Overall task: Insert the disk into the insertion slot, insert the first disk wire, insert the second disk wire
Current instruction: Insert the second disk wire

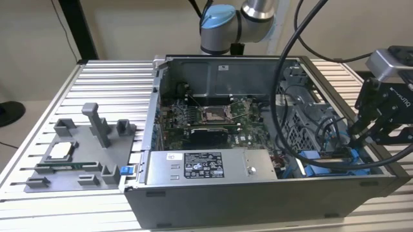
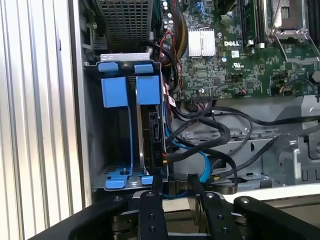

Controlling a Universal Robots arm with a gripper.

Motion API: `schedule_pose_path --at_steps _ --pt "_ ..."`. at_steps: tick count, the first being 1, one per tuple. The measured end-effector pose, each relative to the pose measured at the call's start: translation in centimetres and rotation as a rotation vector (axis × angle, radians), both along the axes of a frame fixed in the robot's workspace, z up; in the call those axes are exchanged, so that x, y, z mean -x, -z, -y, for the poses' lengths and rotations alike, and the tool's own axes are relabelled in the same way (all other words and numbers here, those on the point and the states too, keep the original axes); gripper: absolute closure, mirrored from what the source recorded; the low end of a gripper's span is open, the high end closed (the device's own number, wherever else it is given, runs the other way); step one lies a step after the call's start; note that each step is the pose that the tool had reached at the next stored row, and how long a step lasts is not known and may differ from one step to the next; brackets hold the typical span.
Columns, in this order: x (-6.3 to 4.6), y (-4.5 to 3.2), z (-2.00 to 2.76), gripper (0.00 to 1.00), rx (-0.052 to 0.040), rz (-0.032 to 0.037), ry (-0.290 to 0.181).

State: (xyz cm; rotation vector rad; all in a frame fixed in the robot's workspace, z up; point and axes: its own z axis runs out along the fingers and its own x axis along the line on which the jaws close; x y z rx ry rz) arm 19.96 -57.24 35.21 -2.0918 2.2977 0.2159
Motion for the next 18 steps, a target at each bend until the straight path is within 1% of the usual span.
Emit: schedule_pose_path --at_steps 1,2,5,6,8,18 --pt "-0.09 0.0 0.03 0.0 -0.0014 -0.0026 0.0" --pt "-0.18 0.0 0.09 0.0 -0.0014 -0.0072 0.0" --pt "-0.44 0.0 0.26 0.0 -0.0015 -0.0253 0.0" --pt "-0.47 0.0 0.27 0.0 -0.0014 -0.0295 0.0" --pt "-0.47 0.0 0.27 0.0 -0.0014 -0.0325 0.001" --pt "-0.73 0.09 0.52 0.0 -0.0016 -0.0379 0.003"
